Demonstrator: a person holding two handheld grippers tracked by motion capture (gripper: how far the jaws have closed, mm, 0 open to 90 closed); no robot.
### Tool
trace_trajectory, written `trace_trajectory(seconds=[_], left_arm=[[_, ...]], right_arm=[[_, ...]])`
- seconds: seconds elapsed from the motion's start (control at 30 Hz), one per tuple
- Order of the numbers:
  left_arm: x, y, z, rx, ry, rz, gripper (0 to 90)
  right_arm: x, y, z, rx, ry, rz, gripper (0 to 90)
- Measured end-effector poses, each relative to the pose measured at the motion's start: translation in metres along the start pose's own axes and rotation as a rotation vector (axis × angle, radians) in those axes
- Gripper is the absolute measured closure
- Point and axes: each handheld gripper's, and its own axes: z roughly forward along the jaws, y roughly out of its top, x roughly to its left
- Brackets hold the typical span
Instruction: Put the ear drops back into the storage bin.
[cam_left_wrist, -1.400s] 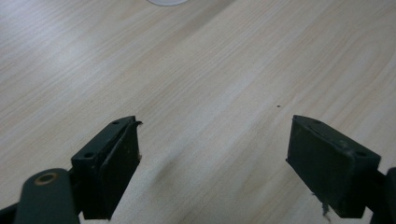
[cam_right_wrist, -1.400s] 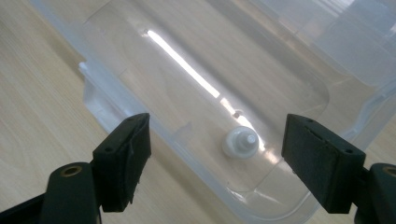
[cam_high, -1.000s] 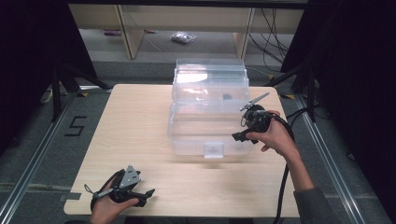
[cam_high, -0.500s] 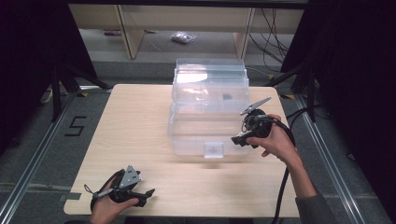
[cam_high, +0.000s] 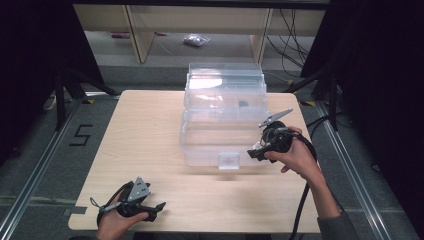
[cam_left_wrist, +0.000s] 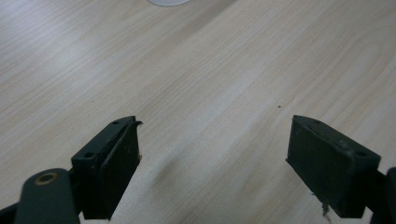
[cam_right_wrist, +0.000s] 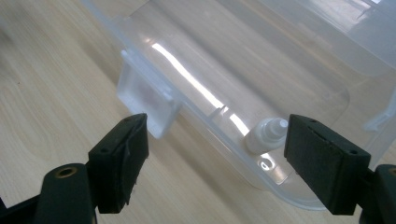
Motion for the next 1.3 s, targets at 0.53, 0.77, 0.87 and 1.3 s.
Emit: trace_trajectory(seconds=[0.53, 0.77, 0.87, 1.3], left_arm=[[0.000, 0.000, 0.000, -0.004, 0.000, 0.003, 16.4], [-0.002, 0.000, 0.000, -0.012, -0.004, -0.018, 16.4], [-0.002, 0.000, 0.000, -0.011, -0.004, -0.018, 16.4], [0.000, 0.000, 0.000, -0.002, 0.001, 0.006, 16.4]], right_arm=[[0.010, -0.017, 0.000, -0.051, 0.012, -0.013, 21.7], [0.014, -0.024, 0.000, -0.072, 0.012, -0.010, 21.5], [0.015, -0.026, -0.001, -0.071, 0.027, -0.012, 21.2], [0.028, -0.034, -0.001, -0.076, 0.039, -0.012, 21.2]])
